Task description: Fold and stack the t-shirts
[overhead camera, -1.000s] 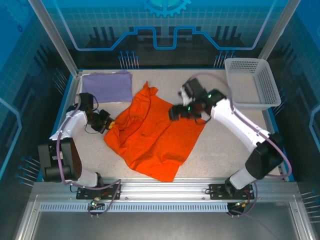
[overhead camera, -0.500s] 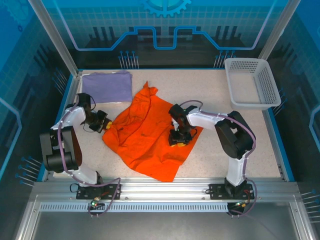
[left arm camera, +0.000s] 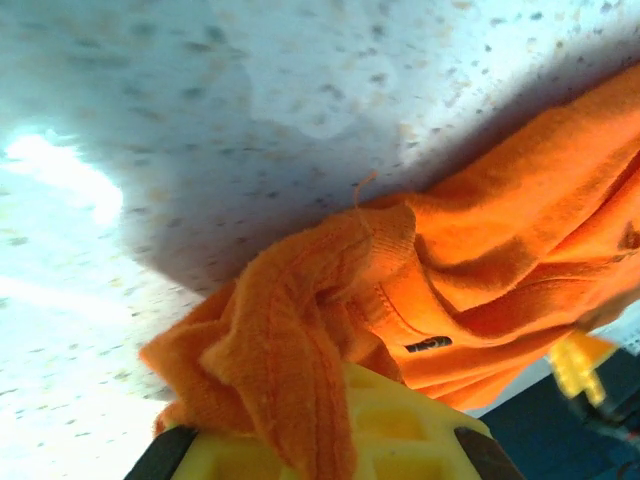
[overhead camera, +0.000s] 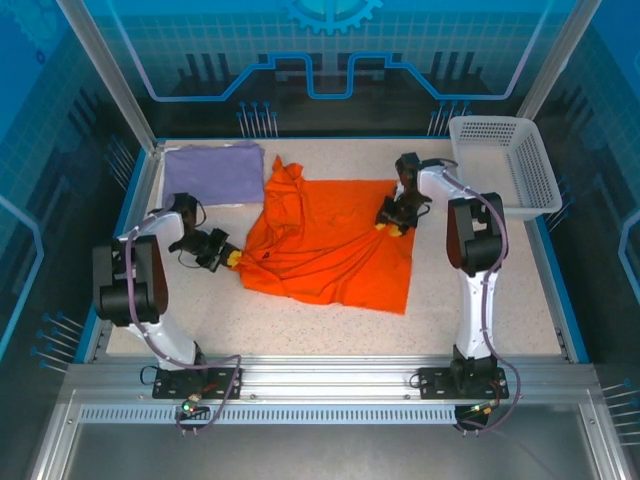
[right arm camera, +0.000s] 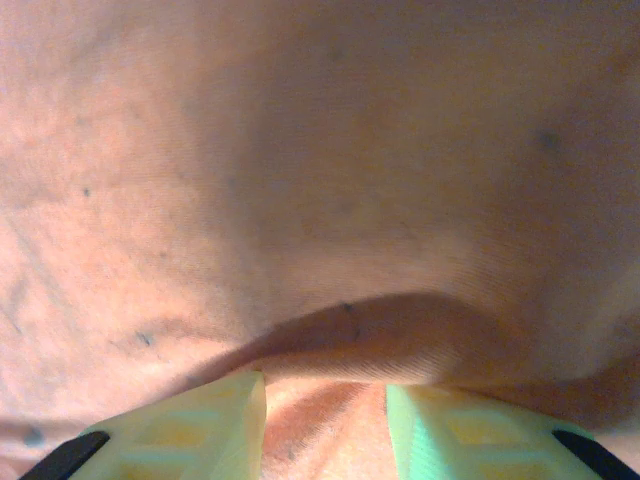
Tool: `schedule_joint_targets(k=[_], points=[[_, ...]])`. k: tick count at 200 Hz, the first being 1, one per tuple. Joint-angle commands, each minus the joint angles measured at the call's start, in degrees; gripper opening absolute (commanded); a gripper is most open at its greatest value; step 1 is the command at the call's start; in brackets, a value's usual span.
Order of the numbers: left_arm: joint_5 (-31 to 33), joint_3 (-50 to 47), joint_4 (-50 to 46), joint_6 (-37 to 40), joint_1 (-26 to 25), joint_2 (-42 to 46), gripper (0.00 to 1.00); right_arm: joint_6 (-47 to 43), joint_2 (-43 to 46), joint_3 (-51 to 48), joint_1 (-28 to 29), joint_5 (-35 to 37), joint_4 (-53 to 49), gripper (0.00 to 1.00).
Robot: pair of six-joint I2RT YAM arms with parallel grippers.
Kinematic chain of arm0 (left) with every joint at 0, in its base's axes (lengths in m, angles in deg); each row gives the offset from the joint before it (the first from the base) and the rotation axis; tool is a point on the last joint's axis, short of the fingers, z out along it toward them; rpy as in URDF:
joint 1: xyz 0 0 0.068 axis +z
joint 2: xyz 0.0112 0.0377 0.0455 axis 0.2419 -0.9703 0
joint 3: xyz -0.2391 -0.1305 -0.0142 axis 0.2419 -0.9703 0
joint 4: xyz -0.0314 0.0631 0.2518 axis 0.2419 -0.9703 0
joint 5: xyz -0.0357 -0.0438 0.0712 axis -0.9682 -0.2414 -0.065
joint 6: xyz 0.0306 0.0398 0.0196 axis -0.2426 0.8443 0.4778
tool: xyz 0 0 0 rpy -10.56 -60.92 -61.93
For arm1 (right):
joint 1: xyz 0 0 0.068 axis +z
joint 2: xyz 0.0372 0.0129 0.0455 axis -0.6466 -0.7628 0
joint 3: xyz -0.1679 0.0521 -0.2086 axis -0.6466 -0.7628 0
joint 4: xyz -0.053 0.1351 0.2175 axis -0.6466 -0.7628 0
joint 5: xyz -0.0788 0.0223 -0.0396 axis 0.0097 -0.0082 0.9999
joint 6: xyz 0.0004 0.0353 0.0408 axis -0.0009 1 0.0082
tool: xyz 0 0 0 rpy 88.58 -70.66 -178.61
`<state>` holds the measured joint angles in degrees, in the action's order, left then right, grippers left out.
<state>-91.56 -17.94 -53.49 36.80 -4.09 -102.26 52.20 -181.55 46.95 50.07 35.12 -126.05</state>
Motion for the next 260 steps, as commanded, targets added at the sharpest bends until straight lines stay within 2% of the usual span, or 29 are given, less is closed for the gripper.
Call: schedule_joint_targets(k=[1, 11, 36, 46, 56, 74, 82, 92, 100, 113, 123, 132, 147, 162, 178, 187, 198, 217, 242, 260], points=[[5.1, 6.0, -6.9, 1.3, -0.1, 0.4, 0.00, -1.0, -7.4, 10.8, -1.5, -0.7, -7.1, 0.38], [9.6, 4.9, -10.1, -0.3, 0.4, 4.1, 0.00, -0.9, -8.0, 13.9, -1.8, -0.4, -8.1, 0.38], [12.0, -4.5, -9.7, -1.0, 3.8, 17.5, 0.00, -0.9, -6.8, 13.7, -2.1, 0.6, -7.0, 0.38], [14.1, -6.1, -12.0, 0.4, 4.6, 21.2, 0.10, -1.5, -6.6, 13.2, -2.3, 0.6, -7.1, 0.38], [16.0, -6.4, -15.3, 1.6, 5.2, 22.8, 0.14, -2.3, -6.5, 12.5, -2.3, 0.6, -6.9, 0.37], [18.0, -7.0, -19.3, 2.8, 5.2, 24.0, 0.50, -3.7, -5.1, 10.8, -2.4, 0.0, -5.8, 0.37], [17.6, -6.7, -20.1, 3.0, 4.2, 25.0, 0.62, -4.4, -4.5, 10.5, -2.3, -1.0, -5.7, 0.37], [20.0, -4.2, -22.7, 3.7, 0.5, 26.6, 0.88, -5.2, -4.3, 10.3, -2.1, -2.5, -5.8, 0.38], [24.3, -0.9, -26.5, 4.0, -3.5, 27.1, 0.98, -5.9, -2.0, 10.2, -1.8, -3.2, -6.0, 0.38], [30.6, 4.6, -33.2, 4.1, -10.1, 26.5, 0.99, -7.3, -0.4, 10.7, -0.9, -3.6, -7.0, 0.40], [32.7, 7.0, -36.8, 2.5, -14.8, 26.7, 0.99, -8.4, 0.8, 11.2, -0.2, -3.3, -8.0, 0.42], [32.1, 7.2, -37.3, 0.1, -18.9, 27.9, 0.97, -8.9, 2.3, 10.9, 0.2, -2.8, -8.5, 0.43], [27.2, 3.1, -32.9, -6.3, -25.3, 30.4, 0.92, -8.6, 5.3, 8.7, 0.6, -1.3, -8.2, 0.44], [20.2, -6.8, -20.7, -16.1, -29.3, 33.6, 0.87, -6.9, 9.0, 4.4, 0.4, 0.4, -6.4, 0.44], [14.6, -21.5, 0.8, -31.0, -31.0, 38.3, 0.81, -3.7, 13.6, -1.9, 0.0, 1.4, -3.0, 0.46], [15.1, -29.4, 14.1, -40.4, -31.8, 41.1, 0.76, -1.4, 16.5, -6.0, -0.6, 1.3, -0.6, 0.46], [18.9, -35.4, 24.5, -46.7, -32.8, 43.1, 0.73, 1.0, 20.4, -11.4, -1.2, 0.8, 2.8, 0.46], [23.3, -36.2, 28.4, -45.5, -32.8, 41.0, 0.71, 3.5, 25.5, -18.6, -1.7, -0.4, 7.0, 0.46], [22.0, -33.4, 33.9, -43.4, -33.0, 34.3, 0.70, 3.2, 29.2, -23.3, -1.8, -0.7, 7.9, 0.46], [23.0, -32.7, 35.8, -43.7, -34.3, 33.0, 0.69, 2.5, 30.9, -25.6, -2.6, -0.7, 7.9, 0.46]])
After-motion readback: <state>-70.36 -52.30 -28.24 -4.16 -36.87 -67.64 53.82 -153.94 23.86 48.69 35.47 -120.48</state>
